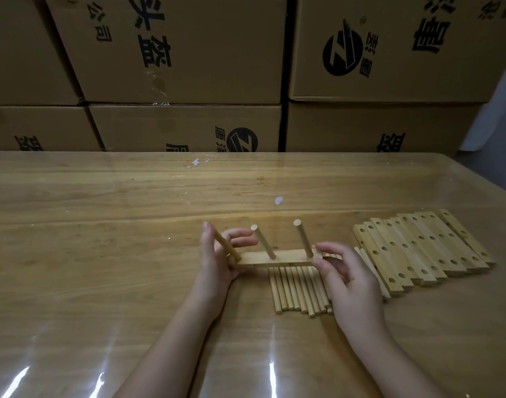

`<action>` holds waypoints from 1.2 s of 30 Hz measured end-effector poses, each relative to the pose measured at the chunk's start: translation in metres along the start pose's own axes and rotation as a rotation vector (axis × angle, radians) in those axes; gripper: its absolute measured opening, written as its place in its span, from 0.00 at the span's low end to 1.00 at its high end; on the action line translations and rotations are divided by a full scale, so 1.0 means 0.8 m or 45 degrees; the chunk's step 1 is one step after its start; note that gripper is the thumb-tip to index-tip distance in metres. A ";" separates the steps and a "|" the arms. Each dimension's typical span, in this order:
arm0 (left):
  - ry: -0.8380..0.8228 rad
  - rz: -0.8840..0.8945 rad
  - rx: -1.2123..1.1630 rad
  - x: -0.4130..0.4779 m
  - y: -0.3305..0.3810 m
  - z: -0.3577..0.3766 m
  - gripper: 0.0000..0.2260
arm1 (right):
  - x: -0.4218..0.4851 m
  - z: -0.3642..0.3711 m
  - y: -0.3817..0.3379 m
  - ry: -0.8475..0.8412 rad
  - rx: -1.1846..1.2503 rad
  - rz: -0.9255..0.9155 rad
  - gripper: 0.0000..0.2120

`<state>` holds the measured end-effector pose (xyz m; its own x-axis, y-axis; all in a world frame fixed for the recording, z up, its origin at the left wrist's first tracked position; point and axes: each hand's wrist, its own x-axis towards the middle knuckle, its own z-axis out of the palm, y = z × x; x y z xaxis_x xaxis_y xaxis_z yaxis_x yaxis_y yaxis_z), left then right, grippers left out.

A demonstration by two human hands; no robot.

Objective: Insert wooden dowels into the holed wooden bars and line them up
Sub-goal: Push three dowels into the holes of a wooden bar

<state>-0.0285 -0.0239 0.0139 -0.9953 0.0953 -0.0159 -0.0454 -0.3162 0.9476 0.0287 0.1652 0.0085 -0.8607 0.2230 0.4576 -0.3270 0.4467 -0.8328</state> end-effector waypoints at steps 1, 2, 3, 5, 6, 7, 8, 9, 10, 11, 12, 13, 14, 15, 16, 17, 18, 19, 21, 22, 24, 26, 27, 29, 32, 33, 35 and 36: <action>-0.003 -0.008 -0.016 0.000 0.000 -0.001 0.34 | 0.000 0.000 0.001 -0.009 0.001 0.006 0.16; -0.003 -0.014 -0.039 0.000 0.000 -0.001 0.33 | 0.000 0.001 0.001 -0.016 0.000 0.009 0.16; 0.000 -0.015 -0.057 0.000 -0.001 -0.001 0.32 | 0.000 0.001 0.002 -0.022 -0.005 0.007 0.16; 0.016 -0.004 -0.072 0.000 0.000 -0.001 0.30 | 0.000 0.002 0.002 -0.039 -0.013 0.005 0.15; 0.024 -0.001 -0.079 0.000 0.000 -0.001 0.30 | 0.000 0.002 0.002 -0.047 -0.012 0.007 0.15; 0.030 -0.004 -0.087 0.000 0.001 0.000 0.30 | 0.000 0.003 0.002 -0.050 -0.011 0.005 0.15; 0.035 -0.012 -0.097 -0.001 0.003 0.000 0.29 | -0.001 0.003 0.002 -0.047 -0.011 0.001 0.15; 0.039 -0.024 -0.108 -0.001 0.004 0.001 0.29 | 0.000 0.003 0.002 -0.043 -0.010 0.000 0.15; 0.039 -0.035 -0.114 -0.002 0.006 0.001 0.28 | 0.000 0.003 0.002 -0.038 -0.003 0.005 0.14; 0.036 -0.044 -0.118 -0.003 0.007 0.002 0.28 | 0.001 0.002 0.002 -0.035 0.005 0.014 0.14; 0.032 -0.051 -0.126 -0.003 0.007 0.002 0.28 | 0.001 0.002 0.003 -0.032 0.012 0.022 0.13; 0.026 -0.058 -0.138 -0.003 0.007 0.002 0.28 | 0.001 0.001 0.003 -0.031 0.014 0.030 0.13; 0.024 -0.069 -0.149 -0.003 0.007 0.002 0.27 | 0.001 0.001 0.003 -0.033 0.015 0.039 0.13; 0.025 -0.082 -0.158 -0.003 0.007 0.000 0.27 | 0.000 0.000 0.004 -0.037 0.017 0.051 0.13; 0.027 -0.093 -0.161 -0.002 0.007 -0.002 0.27 | 0.000 0.000 0.004 -0.041 0.020 0.062 0.13; 0.029 -0.105 -0.154 -0.001 0.006 -0.003 0.28 | 0.000 0.001 0.003 -0.044 0.019 0.072 0.13; 0.029 -0.118 -0.137 -0.001 0.006 -0.005 0.29 | 0.001 0.002 0.003 -0.045 0.015 0.080 0.13; 0.030 -0.132 -0.118 0.000 0.006 -0.006 0.30 | 0.001 0.003 0.003 -0.046 0.009 0.086 0.13; 0.034 -0.148 -0.094 0.001 0.003 -0.007 0.34 | 0.001 0.004 0.003 -0.041 0.001 0.092 0.12; 0.031 -0.147 -0.093 0.002 0.001 -0.007 0.37 | 0.001 0.003 0.003 -0.037 -0.001 0.092 0.12; 0.011 -0.118 -0.140 0.002 -0.002 -0.008 0.40 | 0.001 0.002 0.003 -0.013 0.012 0.107 0.12; -0.004 -0.060 -0.164 0.001 -0.002 -0.009 0.35 | 0.003 0.000 0.002 0.028 0.052 0.169 0.11; -0.002 -0.037 -0.145 0.001 -0.001 -0.010 0.28 | 0.005 -0.002 0.002 0.053 0.074 0.210 0.11; -0.019 -0.021 -0.070 -0.001 -0.002 -0.012 0.20 | 0.009 -0.005 0.003 0.098 0.107 0.277 0.10; -0.053 -0.004 0.111 -0.008 -0.005 -0.012 0.22 | 0.010 -0.007 0.004 0.107 0.100 0.285 0.08; -0.061 0.004 0.183 -0.010 -0.005 -0.011 0.22 | 0.009 -0.007 0.004 0.110 0.079 0.275 0.08; -0.059 0.011 0.298 -0.014 -0.004 -0.009 0.22 | 0.008 -0.007 0.005 0.126 0.036 0.262 0.09; -0.055 0.011 0.348 -0.015 -0.002 -0.008 0.21 | 0.008 -0.007 0.006 0.134 0.006 0.256 0.10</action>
<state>-0.0173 -0.0304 0.0107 -0.9907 0.1358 0.0005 -0.0065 -0.0512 0.9987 0.0239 0.1733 0.0090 -0.8636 0.3962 0.3118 -0.1548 0.3802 -0.9119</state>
